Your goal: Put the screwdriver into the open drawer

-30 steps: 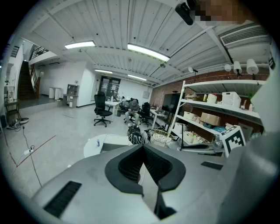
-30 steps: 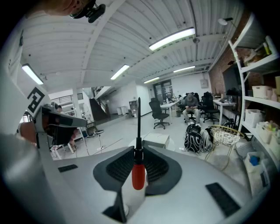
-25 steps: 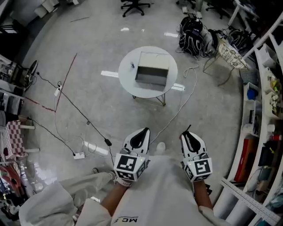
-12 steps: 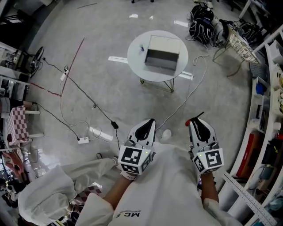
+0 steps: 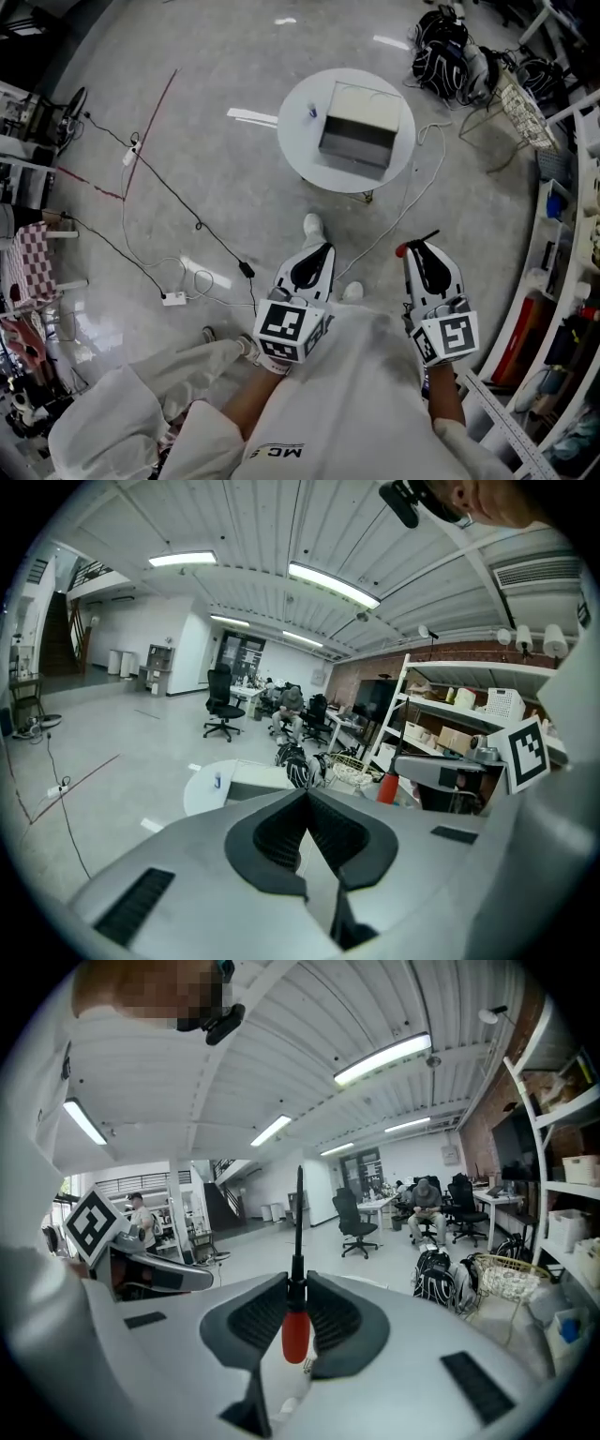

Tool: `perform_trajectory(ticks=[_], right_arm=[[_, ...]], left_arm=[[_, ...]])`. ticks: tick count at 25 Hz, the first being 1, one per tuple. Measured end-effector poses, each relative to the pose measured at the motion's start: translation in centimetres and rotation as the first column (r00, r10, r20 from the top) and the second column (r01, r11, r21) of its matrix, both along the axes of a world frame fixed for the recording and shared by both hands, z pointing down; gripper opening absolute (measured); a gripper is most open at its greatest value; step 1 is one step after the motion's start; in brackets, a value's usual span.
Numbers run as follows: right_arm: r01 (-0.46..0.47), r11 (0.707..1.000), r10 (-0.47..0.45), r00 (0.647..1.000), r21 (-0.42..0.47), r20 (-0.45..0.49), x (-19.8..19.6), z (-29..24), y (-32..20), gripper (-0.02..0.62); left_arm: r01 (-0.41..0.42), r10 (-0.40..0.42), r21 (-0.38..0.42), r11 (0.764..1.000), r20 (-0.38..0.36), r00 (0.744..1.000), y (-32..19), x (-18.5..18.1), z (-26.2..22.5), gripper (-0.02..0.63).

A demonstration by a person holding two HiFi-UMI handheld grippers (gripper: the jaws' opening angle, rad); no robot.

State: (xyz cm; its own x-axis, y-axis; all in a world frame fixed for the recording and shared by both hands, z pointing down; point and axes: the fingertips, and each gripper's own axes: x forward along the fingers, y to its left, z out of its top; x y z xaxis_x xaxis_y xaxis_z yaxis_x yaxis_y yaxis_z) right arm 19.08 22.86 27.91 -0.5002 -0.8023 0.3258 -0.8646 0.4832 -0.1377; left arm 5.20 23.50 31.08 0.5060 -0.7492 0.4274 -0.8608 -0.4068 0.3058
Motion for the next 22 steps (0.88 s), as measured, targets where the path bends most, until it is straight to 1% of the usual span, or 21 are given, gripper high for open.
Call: perform_trajectory(ticks=[8,13,18,22], right_arm=[[-0.017,1.000,0.018,0.998,0.013,-0.063,-4.8,-1.0,-10.2,0.118],[-0.041,0.999,0.042,0.996,0.017,-0.084,-7.3,-1.4,-14.9,0.118],[-0.026,1.000,0.026,0.995,-0.003,-0.101,-9.9,-0.4,-18.2,0.118],[0.007,1.000,-0.009,0.992,-0.013,-0.122,-10.7,0.3,-20.0,0.118]], left_arm=[[-0.022,0.022,0.009,1.000,-0.043,0.999,-10.3,-5.4,-0.5,0.011],[-0.052,0.053,0.023,0.998,-0.069,0.996,-15.3,-8.0,-0.6,0.011],[-0.065,0.066,0.008,0.998,-0.071,0.995,-18.6,-9.9,0.0,0.011],[-0.083,0.081,-0.020,0.996,-0.064,0.995,-20.1,-9.7,1.0,0.011]])
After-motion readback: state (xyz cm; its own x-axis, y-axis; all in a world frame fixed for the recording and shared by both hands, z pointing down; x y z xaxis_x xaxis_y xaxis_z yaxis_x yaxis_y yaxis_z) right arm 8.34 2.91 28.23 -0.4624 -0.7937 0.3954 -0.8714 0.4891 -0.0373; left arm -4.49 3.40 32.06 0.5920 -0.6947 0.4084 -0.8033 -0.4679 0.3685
